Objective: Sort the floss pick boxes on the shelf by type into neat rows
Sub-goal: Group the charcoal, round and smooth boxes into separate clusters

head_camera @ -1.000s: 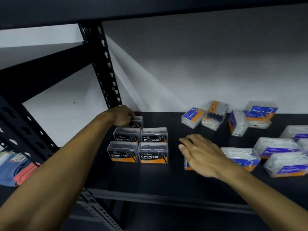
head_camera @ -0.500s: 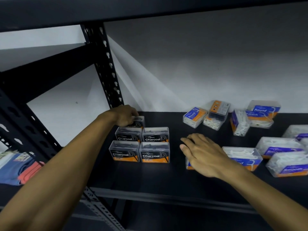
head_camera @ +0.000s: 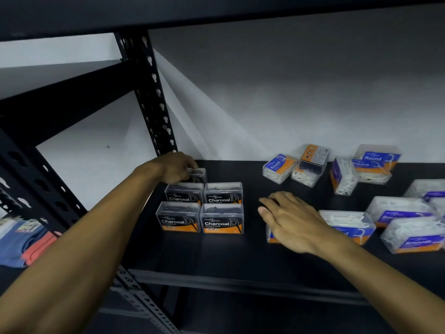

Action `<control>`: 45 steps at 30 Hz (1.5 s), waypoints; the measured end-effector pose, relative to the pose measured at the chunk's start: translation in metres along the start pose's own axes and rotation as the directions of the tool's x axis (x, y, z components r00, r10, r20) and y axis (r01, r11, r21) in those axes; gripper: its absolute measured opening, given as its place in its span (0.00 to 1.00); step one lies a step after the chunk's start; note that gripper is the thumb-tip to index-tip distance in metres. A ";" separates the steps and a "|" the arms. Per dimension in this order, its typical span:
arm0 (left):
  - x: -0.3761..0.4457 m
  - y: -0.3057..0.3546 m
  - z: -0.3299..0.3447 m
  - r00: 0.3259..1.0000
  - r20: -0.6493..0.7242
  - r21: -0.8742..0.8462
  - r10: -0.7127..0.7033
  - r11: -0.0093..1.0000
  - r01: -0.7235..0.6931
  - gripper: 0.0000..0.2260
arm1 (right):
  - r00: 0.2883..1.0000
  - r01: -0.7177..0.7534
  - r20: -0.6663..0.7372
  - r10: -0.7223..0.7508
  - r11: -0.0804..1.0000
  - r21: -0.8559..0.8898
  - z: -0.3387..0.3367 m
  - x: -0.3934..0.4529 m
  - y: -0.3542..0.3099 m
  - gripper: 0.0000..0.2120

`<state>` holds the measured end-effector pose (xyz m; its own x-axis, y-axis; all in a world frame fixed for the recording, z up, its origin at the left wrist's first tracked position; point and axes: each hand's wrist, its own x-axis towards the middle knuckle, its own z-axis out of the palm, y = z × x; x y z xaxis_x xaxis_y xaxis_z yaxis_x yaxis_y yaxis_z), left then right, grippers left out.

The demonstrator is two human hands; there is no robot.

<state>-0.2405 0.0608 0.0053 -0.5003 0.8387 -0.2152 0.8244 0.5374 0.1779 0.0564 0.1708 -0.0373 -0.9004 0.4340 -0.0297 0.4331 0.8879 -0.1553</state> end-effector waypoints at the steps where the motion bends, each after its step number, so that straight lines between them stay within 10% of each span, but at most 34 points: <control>1: 0.000 0.000 0.000 1.000 0.000 -0.003 0.000 1.000 0.000 0.14 | 1.000 0.000 0.001 0.000 1.000 0.001 0.000 0.000 0.000 0.25; 14: -0.002 0.004 -0.007 0.998 0.062 0.002 -0.017 1.000 0.017 0.18 | 0.999 0.009 0.030 -0.011 0.998 0.059 -0.003 -0.001 0.001 0.25; 24: 0.014 0.086 -0.017 0.937 -0.344 -0.141 0.065 0.983 -0.120 0.13 | 0.998 -0.026 -0.044 0.034 0.986 0.167 -0.024 -0.001 0.015 0.27; 35: 0.082 0.234 0.025 0.979 -0.137 -0.228 0.148 0.958 -0.176 0.34 | 0.932 -0.301 -0.180 0.314 0.949 0.097 -0.052 -0.016 0.117 0.19; 45: 0.109 0.295 0.060 0.968 -0.250 -0.132 -0.006 0.991 -0.028 0.39 | 0.916 -0.354 -0.174 0.362 0.932 0.073 -0.054 -0.018 0.151 0.20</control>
<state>-0.0360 0.3055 -0.0237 -0.5552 0.8311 0.0307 0.7959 0.5203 0.3095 0.1406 0.3050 -0.0070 -0.6610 0.7452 0.0883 0.7196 0.6629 -0.2068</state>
